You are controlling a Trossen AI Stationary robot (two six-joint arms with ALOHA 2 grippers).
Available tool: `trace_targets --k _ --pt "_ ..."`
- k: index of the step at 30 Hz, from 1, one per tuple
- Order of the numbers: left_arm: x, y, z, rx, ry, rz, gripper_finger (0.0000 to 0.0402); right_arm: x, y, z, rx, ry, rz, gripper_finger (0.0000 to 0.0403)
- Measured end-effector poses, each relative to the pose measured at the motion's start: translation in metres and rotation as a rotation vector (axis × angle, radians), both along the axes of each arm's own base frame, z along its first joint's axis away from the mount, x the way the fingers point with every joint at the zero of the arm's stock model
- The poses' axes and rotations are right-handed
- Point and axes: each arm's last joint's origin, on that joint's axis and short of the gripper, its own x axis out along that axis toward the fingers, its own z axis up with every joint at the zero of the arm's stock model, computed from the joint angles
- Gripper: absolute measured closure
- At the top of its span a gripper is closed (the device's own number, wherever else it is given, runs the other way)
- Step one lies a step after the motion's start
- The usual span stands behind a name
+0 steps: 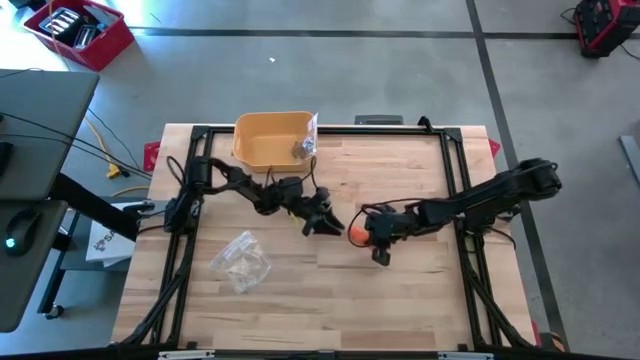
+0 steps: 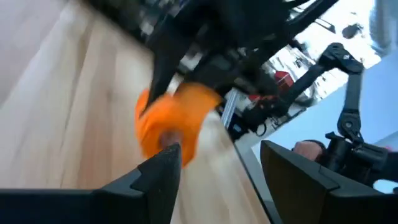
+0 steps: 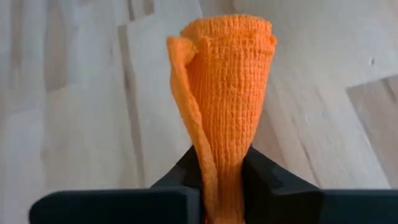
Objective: Roll bandage
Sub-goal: Roll the orange bandage
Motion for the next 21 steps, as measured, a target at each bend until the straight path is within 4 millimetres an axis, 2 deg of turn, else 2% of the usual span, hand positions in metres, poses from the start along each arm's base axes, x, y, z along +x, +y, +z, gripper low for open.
trace_targets --k 5,7,9,13,16,21 --pt "-0.002 -0.016 0.039 0.139 -0.086 0.004 0.0211 -0.002 0.0 -0.002 -0.001 0.034 0.023 0.0344" --pt "-0.006 -0.028 0.054 0.229 -0.053 0.017 0.0223 -0.002 -0.001 -0.006 -0.015 0.056 0.03 0.0328" --pt "-0.013 -0.039 0.068 0.319 0.051 0.056 0.0236 -0.003 -0.004 -0.008 -0.006 0.076 0.007 0.0303" --pt "-0.038 -0.06 0.092 0.526 0.303 0.168 0.0254 -0.001 -0.012 -0.008 0.053 0.085 -0.021 0.0238" --pt "-0.06 -0.073 0.11 0.618 0.403 0.24 0.0263 -0.001 -0.017 -0.007 0.053 0.083 -0.015 0.02" --pt "-0.094 -0.099 0.131 0.596 0.494 0.249 0.027 -0.001 -0.028 -0.007 0.046 0.092 -0.042 0.0185"
